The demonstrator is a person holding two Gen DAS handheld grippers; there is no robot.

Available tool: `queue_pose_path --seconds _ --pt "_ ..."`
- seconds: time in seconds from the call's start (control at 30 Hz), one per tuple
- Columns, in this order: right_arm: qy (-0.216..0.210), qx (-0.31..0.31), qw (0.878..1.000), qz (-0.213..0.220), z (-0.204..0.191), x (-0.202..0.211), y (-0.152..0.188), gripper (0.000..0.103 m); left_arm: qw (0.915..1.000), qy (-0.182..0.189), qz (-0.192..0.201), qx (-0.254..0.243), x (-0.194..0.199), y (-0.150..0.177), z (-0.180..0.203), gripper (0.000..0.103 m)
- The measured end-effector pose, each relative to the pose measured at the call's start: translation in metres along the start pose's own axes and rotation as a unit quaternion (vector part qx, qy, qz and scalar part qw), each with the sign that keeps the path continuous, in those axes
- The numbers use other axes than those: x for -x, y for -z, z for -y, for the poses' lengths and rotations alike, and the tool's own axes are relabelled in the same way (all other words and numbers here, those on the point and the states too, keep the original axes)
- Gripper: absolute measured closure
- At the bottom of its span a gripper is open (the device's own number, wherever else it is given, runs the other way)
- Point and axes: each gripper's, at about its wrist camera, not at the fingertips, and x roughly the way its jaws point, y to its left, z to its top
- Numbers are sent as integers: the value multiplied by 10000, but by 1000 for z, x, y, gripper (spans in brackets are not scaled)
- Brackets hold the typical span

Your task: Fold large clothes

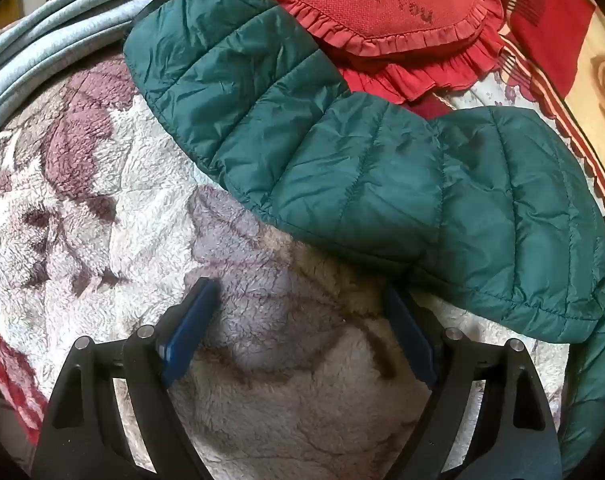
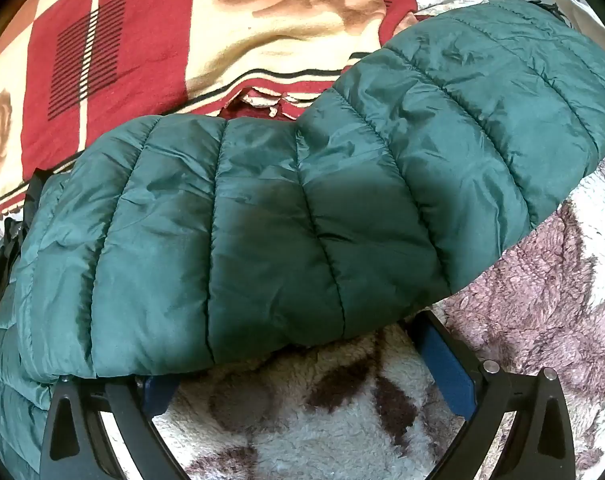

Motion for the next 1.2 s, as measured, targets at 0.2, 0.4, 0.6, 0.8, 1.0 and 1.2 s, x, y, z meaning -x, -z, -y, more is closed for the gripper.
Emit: queue_pose_path --seconds 0.2,0.4,0.6,0.8,1.0,1.2 --pt "-1 0 10000 0 0 0 0 0 9997 7 -237 -108 3 1 1 17" --pt "-2 0 10000 3 0 0 0 0 9968 147 -777 -99 36 6 -2 17" --pt "1 3 10000 3 0 0 0 0 9987 128 -201 -461 122 41 1 17" --pt "-4 -24 9999 -126 0 3 2 0 9966 523 -6 -641 175 61 19 17" --pt "-630 -279 9975 -145 6 70 40 0 9893 949 162 -1097 210 84 58 17" --pt "-1054 -380 9930 379 12 177 107 0 9792 1371 323 -1463 232 98 90 17"
